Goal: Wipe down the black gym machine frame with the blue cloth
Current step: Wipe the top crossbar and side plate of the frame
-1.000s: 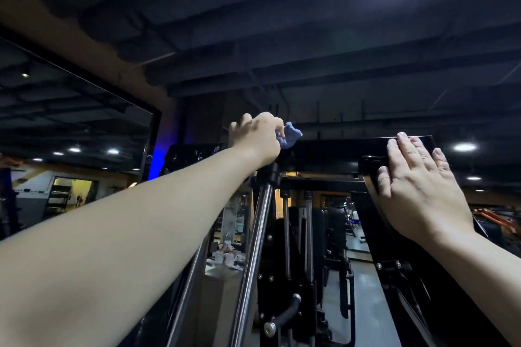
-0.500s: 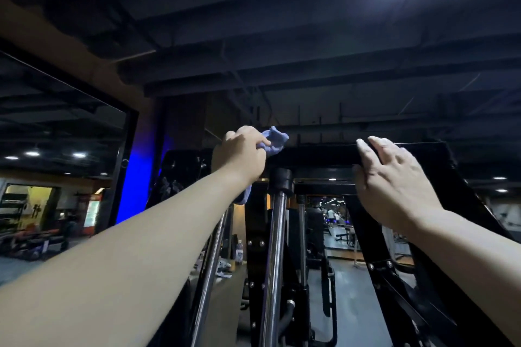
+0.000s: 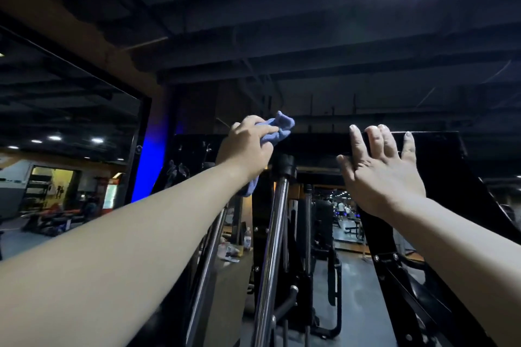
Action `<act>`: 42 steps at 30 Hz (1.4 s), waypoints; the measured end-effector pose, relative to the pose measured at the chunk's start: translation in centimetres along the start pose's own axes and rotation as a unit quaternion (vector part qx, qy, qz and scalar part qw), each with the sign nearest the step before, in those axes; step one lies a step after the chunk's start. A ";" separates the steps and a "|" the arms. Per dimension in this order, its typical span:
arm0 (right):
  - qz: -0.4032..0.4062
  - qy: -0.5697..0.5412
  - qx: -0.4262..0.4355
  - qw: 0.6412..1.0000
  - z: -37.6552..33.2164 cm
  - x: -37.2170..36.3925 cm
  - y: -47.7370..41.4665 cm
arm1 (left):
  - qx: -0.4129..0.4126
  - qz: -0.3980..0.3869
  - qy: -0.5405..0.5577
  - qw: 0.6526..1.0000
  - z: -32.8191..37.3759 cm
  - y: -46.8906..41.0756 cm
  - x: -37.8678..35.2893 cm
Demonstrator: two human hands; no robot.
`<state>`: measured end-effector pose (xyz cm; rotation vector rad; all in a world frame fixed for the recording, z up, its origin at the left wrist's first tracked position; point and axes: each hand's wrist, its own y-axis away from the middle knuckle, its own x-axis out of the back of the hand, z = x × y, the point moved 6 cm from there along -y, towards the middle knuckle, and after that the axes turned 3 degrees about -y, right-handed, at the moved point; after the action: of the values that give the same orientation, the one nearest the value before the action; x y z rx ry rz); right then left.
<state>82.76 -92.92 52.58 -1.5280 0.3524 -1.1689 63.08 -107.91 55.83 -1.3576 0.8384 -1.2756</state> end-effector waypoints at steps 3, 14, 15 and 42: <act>-0.001 -0.013 0.001 1.000 0.1 0.0 0.1 | 0.192 0.034 -0.005 0.981 -2.1 -0.4 0.3; 0.005 -0.014 -0.001 1.000 -0.2 -0.1 0.2 | -0.039 -0.019 0.004 0.999 3.4 1.4 -0.3; 0.005 -0.014 0.000 1.000 -0.3 -0.1 0.2 | -0.013 -0.011 -0.023 1.000 2.2 1.3 -0.1; 0.079 -0.238 -0.054 0.967 -1.6 1.7 0.1 | 0.277 -0.065 0.213 0.935 4.5 0.4 -1.9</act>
<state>82.28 -95.18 53.14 -1.7823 0.2080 -0.6382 67.13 -105.19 55.49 -0.7006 0.6047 -1.7848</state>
